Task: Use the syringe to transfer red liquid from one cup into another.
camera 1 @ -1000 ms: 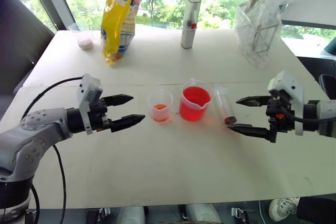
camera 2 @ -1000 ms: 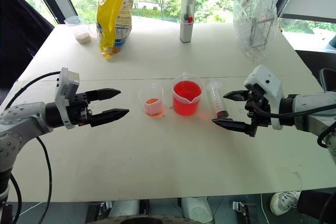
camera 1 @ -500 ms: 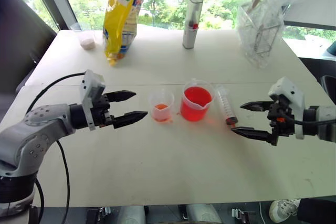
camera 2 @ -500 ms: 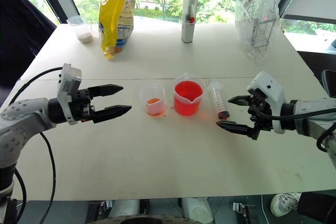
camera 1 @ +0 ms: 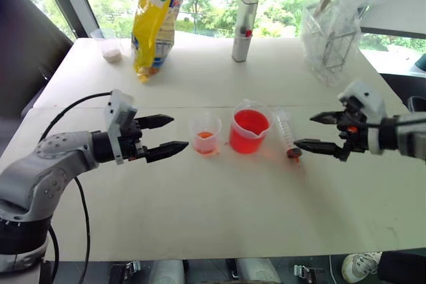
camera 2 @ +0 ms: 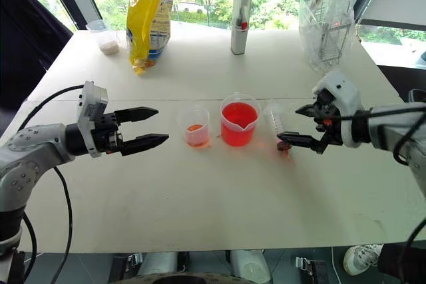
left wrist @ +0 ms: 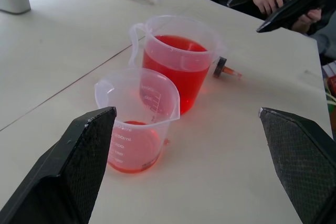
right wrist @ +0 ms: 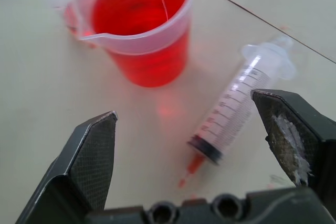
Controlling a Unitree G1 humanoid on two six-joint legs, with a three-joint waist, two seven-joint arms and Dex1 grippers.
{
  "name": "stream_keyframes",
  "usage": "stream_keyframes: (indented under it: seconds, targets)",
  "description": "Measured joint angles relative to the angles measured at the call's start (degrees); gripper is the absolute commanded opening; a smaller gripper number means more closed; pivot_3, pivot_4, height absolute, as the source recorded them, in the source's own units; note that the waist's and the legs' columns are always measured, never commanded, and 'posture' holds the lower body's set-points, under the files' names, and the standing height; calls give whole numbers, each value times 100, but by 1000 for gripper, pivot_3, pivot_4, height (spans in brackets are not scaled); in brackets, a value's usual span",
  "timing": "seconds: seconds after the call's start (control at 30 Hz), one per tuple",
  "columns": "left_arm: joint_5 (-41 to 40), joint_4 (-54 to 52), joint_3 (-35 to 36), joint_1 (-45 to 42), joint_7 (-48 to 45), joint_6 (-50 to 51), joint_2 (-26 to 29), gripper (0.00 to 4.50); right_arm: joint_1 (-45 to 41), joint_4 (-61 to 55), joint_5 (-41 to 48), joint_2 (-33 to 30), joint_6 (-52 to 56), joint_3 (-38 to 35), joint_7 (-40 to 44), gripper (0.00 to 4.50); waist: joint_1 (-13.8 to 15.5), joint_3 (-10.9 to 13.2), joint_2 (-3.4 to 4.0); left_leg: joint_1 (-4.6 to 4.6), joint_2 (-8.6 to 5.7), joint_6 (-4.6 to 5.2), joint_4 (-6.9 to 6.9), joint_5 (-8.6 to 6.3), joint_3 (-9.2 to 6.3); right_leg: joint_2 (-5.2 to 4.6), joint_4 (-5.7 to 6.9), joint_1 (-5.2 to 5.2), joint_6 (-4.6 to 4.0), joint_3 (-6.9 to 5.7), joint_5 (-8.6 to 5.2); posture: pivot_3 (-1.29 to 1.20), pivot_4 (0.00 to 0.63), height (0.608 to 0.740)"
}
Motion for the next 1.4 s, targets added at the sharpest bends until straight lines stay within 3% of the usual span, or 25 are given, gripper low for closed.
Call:
stream_keyframes:
  seconds: [0.17,0.5,0.83,1.13,1.23,1.33,1.4]
  targets:
    - [174,90,-126,-75,-35,-176,-94,4500,-1765,1350,-430,670,1090,1205,-358,4465,-11,0,2,-5,1,0,5,0,7,1,2,-9,1,6,5,0,150,740]
    - [356,75,-179,51,38,-344,-210,4500,-3726,4613,-1498,1898,1909,2982,-471,4465,8,-1,4,-17,0,1,-4,-1,16,0,2,-26,10,6,10,0,150,740]
    - [365,-142,-152,301,308,-363,-283,4500,-4380,6990,-2547,3021,902,3788,120,4465,-17,-3,7,-15,0,1,-9,-1,19,5,14,-31,11,6,13,0,150,740]
    - [360,-362,-67,497,539,-369,-309,4500,-4657,8148,-3291,3655,225,3630,241,4465,-99,-4,7,-12,0,1,0,-1,18,3,28,-27,11,6,14,0,150,740]
    - [360,-386,-27,520,591,-370,-312,4500,-4707,8328,-3441,3760,138,3479,213,3644,-143,-4,7,-10,0,1,4,-1,14,3,32,-25,10,4,14,0,150,740]
    - [360,-392,3,527,611,-406,-318,4500,-4710,8424,-3605,3803,70,3356,214,2021,-150,-4,7,-8,-1,1,6,-1,13,6,36,-24,10,4,15,0,150,740]
    - [361,-392,3,526,627,-426,-330,4500,-4710,8448,-3685,3825,55,3303,228,1380,-151,-4,6,-6,-1,1,11,-1,11,10,37,-20,9,4,15,0,150,740]
